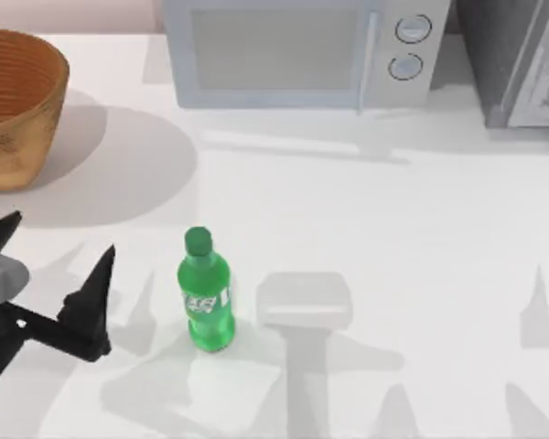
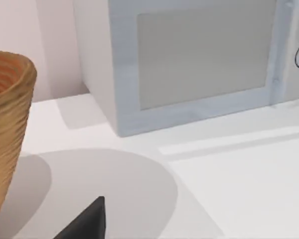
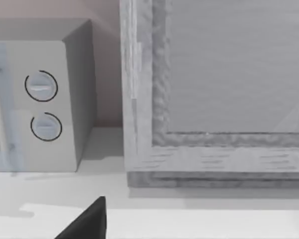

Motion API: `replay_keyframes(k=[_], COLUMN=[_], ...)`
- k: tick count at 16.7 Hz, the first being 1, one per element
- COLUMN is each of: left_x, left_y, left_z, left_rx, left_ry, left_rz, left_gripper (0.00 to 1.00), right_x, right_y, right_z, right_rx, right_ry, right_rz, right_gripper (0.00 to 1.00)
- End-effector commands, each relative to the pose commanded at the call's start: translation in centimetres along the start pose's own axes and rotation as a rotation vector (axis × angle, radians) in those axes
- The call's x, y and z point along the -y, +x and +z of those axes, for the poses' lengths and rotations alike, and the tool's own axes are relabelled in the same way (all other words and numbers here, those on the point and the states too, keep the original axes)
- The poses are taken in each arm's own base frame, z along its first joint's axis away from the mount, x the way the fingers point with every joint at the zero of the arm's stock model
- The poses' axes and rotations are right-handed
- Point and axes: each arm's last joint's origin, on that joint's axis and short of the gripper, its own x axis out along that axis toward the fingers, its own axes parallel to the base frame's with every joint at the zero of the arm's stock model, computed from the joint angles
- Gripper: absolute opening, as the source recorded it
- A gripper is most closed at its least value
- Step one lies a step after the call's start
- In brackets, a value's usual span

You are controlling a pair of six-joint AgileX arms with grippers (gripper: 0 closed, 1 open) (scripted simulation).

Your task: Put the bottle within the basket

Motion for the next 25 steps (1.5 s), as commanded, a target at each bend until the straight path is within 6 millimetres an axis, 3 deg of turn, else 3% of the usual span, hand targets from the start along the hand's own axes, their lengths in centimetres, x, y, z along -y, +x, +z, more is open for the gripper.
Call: replay_keyframes(k=[9, 17, 21, 25], left_x=[2.9, 3.5, 3.8, 4.9], left_y=[1.8, 1.8, 3.1, 5.9], left_z=[-4.2, -4.8, -4.8, -5.1], left_rx=[-0.101, -0.099, -0.098, -0.099], left_ry=[0.028, 0.037, 0.037, 0.037], left_rz=[-0.333, -0.396, -0.396, -0.396], left_gripper=[1.0, 1.0, 1.0, 1.0], right_x=[0.0, 0.0, 0.0, 0.0], right_y=[0.0, 0.0, 0.0, 0.0], right_z=[0.0, 0.0, 0.0, 0.0], right_rx=[0.0, 0.0, 0.0, 0.0], right_ry=[0.0, 0.0, 0.0, 0.0], right_rz=[0.0, 0.0, 0.0, 0.0], right_gripper=[1.0, 1.0, 1.0, 1.0])
